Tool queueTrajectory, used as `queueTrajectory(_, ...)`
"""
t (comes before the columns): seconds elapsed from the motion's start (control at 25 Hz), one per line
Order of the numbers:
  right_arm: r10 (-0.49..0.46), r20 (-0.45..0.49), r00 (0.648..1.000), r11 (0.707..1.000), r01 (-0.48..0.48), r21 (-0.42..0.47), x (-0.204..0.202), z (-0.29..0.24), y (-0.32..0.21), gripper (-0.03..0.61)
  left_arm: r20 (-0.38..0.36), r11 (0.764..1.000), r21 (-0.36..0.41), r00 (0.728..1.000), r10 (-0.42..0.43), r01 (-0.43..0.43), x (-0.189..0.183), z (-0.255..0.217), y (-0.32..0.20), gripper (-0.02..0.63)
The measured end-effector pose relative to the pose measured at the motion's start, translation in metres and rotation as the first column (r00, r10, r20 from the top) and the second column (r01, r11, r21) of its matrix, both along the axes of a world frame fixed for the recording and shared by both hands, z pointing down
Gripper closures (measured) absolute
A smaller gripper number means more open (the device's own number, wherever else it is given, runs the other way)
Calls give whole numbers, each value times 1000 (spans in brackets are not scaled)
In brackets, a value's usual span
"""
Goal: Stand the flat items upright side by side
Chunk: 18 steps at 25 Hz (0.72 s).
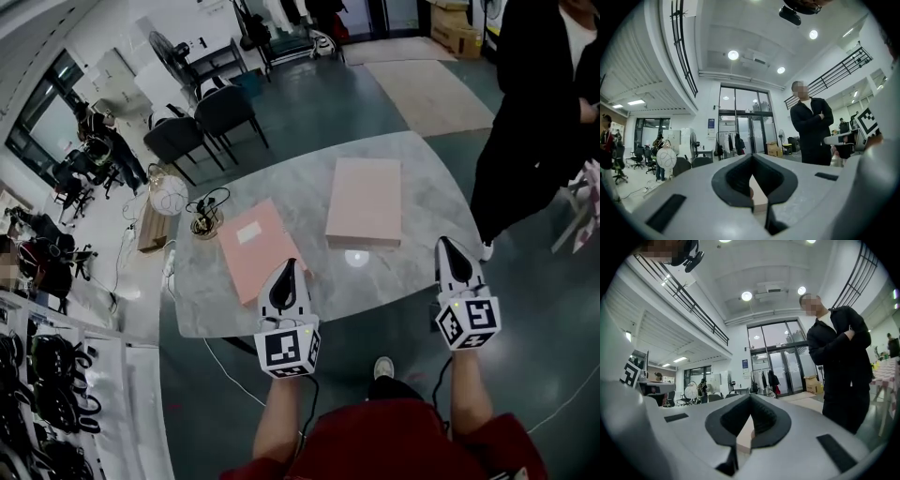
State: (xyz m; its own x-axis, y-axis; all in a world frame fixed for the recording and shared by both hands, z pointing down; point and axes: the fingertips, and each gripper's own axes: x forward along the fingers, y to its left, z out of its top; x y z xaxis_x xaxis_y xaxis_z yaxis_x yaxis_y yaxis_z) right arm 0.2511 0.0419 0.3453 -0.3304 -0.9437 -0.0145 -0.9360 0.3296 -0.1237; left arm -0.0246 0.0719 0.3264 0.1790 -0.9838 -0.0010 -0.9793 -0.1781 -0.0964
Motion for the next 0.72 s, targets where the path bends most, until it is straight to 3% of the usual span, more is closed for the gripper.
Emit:
queueTrajectory(0.28, -16, 6, 1000, 1000, 16, -4, 29, 2, -47, 580, 18, 1000, -1, 1000, 0, 0, 37, -2, -48, 611)
queueTrajectory(0.72, -32, -8, 999, 999, 32, -21, 45, 7, -87, 580, 22, 1000, -24, 1000, 1, -1, 58, 4, -94, 611)
